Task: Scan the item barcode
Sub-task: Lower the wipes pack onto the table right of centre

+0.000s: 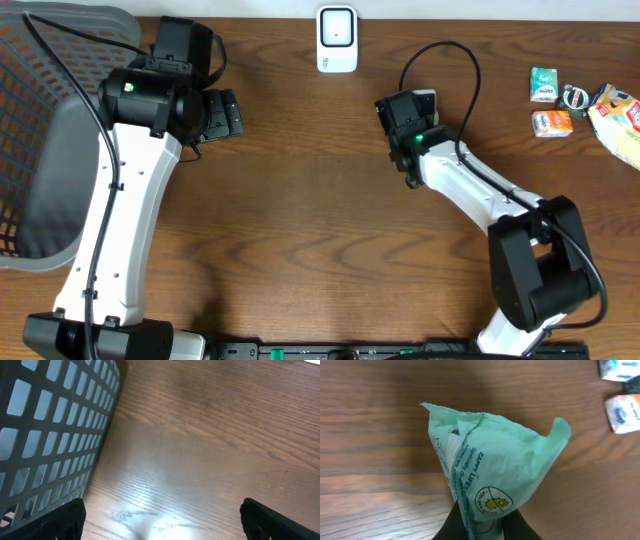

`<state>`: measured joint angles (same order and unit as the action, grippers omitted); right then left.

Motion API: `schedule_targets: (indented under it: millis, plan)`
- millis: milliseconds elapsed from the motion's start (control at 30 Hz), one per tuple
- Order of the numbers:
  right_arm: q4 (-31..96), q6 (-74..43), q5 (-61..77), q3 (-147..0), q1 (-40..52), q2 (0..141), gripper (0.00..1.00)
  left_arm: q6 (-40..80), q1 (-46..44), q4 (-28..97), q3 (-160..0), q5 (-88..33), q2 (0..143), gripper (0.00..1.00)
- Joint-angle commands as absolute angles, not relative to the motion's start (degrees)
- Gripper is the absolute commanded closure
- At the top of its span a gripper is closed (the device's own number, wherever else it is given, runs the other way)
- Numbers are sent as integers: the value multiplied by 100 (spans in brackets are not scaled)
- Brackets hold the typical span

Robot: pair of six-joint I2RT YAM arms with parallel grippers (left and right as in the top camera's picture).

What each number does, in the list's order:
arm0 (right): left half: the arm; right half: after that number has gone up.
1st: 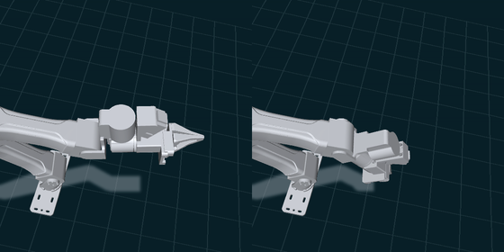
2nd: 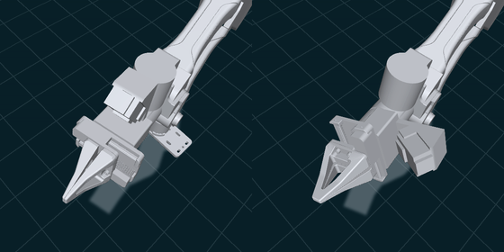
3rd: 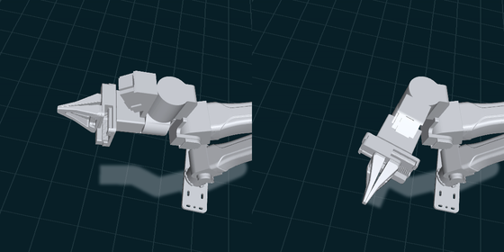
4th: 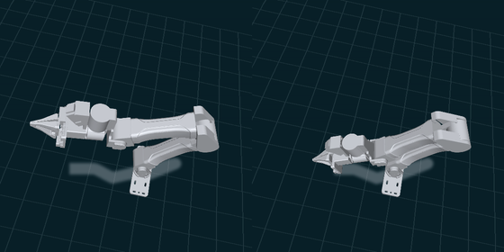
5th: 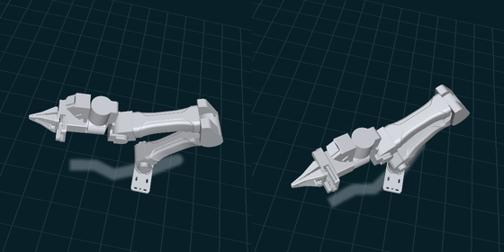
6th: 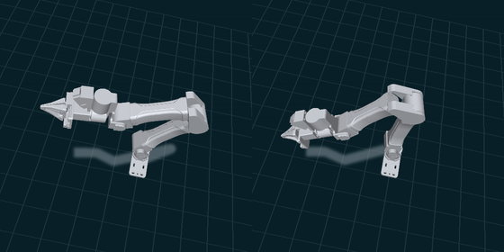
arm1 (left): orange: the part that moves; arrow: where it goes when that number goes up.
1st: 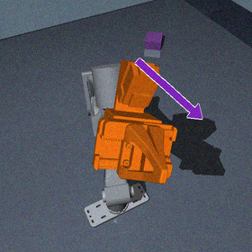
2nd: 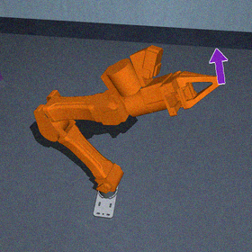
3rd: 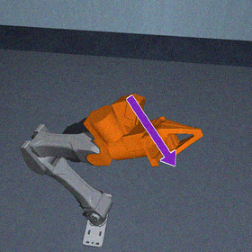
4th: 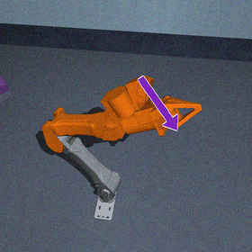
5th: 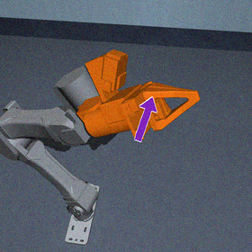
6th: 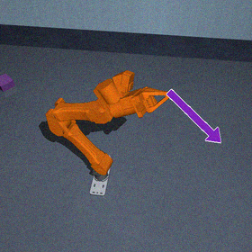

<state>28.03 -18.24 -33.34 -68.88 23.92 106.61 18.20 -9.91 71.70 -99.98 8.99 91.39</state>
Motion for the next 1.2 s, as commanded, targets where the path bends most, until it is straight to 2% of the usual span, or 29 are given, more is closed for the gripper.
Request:
schedule_targets:
  millis: [0,133,200,300,367,533,733,833,933,1167]
  plan:
    - [2766,-1741,-3806,-6855,2362,10873,89,1872,-982,7181,-9981,969,9131,2]
    - [2783,-1704,-3785,-6855,2375,10899,87,1872,-982,7181,-9981,967,9131,2]
    - [2781,-1658,-3660,-6855,2410,10899,83,1872,-982,7181,-9981,969,9131,2]
    - [2808,-1485,-3225,-6855,2469,10899,68,1872,-982,7181,-9981,969,9131,2]
    - [2832,-1470,-3039,-6855,2510,10899,62,1872,-982,7181,-9981,969,9131,2]
    - [2849,-1470,-2982,-6855,2600,10899,60,1872,-982,7181,-9981,967,9131,2]
    - [2877,-1472,-2961,-6858,2668,10899,65,1872,-982,7181,-9981,969,9131,2]
    - [2847,-1472,-2963,-6858,2663,10899,59,1872,-982,7181,-9981,969,9131,2]
    - [2759,-1472,-2965,-6858,2655,10899,46,1872,-982,7181,-9981,969,9131,2]
    - [2563,-1479,-3002,-6855,2377,10906,44,1872,-982,7181,-9981,969,9131,2]
